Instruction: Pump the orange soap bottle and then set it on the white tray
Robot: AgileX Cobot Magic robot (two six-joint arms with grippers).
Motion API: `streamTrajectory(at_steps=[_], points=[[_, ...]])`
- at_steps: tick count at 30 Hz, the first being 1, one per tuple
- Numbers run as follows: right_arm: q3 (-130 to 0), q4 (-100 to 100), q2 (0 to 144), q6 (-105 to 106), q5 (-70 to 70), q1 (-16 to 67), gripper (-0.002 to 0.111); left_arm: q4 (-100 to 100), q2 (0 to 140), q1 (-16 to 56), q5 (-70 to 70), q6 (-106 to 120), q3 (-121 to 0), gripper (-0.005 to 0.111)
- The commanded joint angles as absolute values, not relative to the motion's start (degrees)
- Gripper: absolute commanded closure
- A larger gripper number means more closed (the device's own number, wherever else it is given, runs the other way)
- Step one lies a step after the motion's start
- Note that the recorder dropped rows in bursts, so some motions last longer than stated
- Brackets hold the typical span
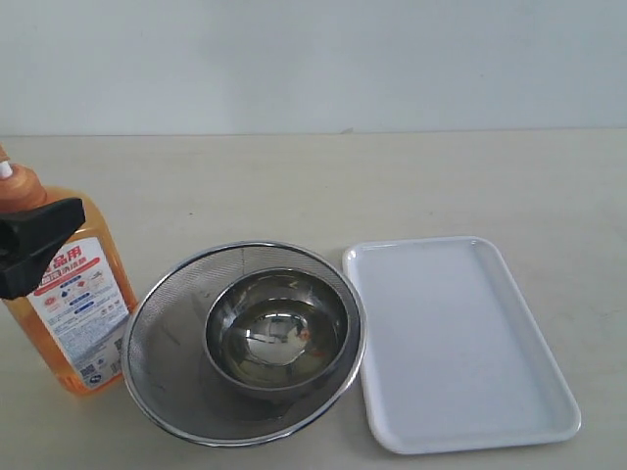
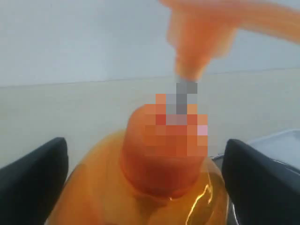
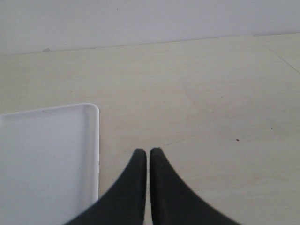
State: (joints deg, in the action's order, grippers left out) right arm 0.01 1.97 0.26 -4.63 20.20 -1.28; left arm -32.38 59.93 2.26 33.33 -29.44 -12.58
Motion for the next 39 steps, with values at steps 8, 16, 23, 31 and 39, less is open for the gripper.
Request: streamTrajectory(at_steps=[8,16,23,31,39], points=[[0.00,2.14,0.00,-4.35,19.91,-1.67,0.108,-30.42,57.72,2.55,27.97,-28.65,-10.65,0.026],[0.00,2.14,0.00,-4.35,19.91,-1.67,0.108,-29.28,57.72,2.55,29.30,-28.26,-7.59,0.026],[0.00,2.14,0.00,-4.35,19.91,-1.67,0.108,-28.89,57.72,2.55,31.15,-28.26,-4.85,0.026],[0.00,2.14,0.00,-4.35,19.91,-1.67,0.108,-27.10,57.72,2.55,35.49,-26.74,-4.04,0.026],[0.00,2.14,0.00,-4.35,19.91,-1.67,0.108,-26.38,60.34,2.55,37.06,-27.90,-3.63,0.026]])
